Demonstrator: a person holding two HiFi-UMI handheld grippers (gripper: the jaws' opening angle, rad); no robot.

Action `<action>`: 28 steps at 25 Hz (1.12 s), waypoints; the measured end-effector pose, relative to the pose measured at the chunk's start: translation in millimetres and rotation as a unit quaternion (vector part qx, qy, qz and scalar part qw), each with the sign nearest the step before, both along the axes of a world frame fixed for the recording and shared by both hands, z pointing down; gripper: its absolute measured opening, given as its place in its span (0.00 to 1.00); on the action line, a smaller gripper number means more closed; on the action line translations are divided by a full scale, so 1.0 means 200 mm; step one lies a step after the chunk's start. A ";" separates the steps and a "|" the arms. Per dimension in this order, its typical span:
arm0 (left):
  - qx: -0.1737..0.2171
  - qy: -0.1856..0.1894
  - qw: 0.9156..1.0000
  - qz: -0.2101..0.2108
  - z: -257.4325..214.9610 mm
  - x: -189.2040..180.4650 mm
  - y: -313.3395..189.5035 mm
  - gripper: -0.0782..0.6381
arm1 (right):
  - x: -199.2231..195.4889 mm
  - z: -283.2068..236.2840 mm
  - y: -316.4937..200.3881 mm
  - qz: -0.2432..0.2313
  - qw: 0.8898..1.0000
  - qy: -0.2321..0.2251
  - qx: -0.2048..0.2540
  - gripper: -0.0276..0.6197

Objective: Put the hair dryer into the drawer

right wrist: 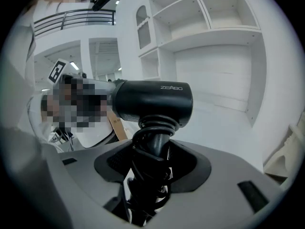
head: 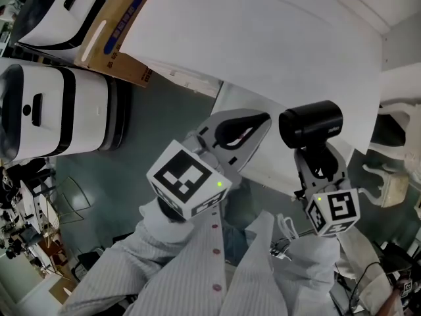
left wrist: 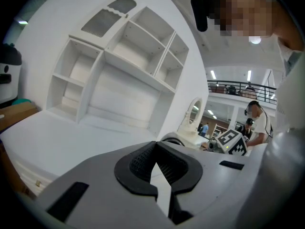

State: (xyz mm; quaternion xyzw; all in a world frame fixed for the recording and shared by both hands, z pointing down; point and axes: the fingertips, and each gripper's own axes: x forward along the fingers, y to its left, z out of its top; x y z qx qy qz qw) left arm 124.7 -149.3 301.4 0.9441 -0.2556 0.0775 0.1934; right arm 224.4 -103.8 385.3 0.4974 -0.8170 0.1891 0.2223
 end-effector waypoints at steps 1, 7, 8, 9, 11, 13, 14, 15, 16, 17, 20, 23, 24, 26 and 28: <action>-0.003 0.000 1.000 -0.003 0.02 0.00 -0.01 0.12 | 0.00 0.04 0.00 -0.006 1.000 0.006 -0.006 0.37; -0.014 -0.002 1.000 -0.014 0.10 -0.03 -0.05 0.12 | -0.04 0.29 0.01 -0.060 0.996 0.048 -0.035 0.37; -0.017 -0.005 1.000 -0.014 0.12 -0.04 -0.05 0.12 | -0.06 0.33 0.01 -0.071 0.995 0.055 -0.039 0.37; -0.021 -0.008 1.000 -0.015 0.14 -0.05 -0.06 0.12 | -0.08 0.37 0.02 -0.081 0.994 0.060 -0.043 0.37; -0.029 -0.011 0.999 -0.018 0.18 -0.07 -0.07 0.12 | -0.12 0.45 0.03 -0.102 0.991 0.072 -0.054 0.37; -0.034 -0.010 0.999 -0.021 0.20 -0.09 -0.08 0.12 | -0.15 0.52 0.03 -0.121 0.987 0.085 -0.064 0.37; -0.035 -0.011 0.999 -0.021 0.21 -0.10 -0.09 0.12 | -0.16 0.56 0.03 -0.128 0.985 0.090 -0.068 0.37; -0.036 -0.012 0.999 -0.022 0.23 -0.11 -0.09 0.12 | -0.18 0.59 0.03 -0.136 0.984 0.094 -0.073 0.37; -0.037 -0.014 0.999 -0.022 0.24 -0.12 -0.10 0.12 | -0.19 0.63 0.04 -0.144 0.982 0.099 -0.077 0.37; -0.039 -0.015 0.999 -0.022 0.25 -0.13 -0.10 0.12 | -0.20 0.66 0.04 -0.151 0.980 0.104 -0.081 0.37; -0.044 -0.020 0.999 -0.025 0.30 -0.15 -0.12 0.12 | -0.21 0.76 0.04 -0.175 0.973 0.121 -0.089 0.37; -0.049 -0.023 0.998 -0.027 0.34 -0.16 -0.15 0.12 | -0.21 0.86 0.04 -0.202 0.965 0.136 -0.095 0.37; -0.050 -0.025 0.998 -0.026 0.35 -0.16 -0.16 0.12 | -0.22 0.89 0.04 -0.209 0.963 0.140 -0.098 0.37; -0.051 -0.028 0.998 -0.025 0.37 -0.16 -0.16 0.12 | -0.22 0.95 0.04 -0.222 0.958 0.146 -0.106 0.37; -0.052 -0.031 0.998 -0.022 0.39 -0.15 -0.17 0.12 | -0.22 1.01 0.03 -0.233 0.954 0.150 -0.112 0.37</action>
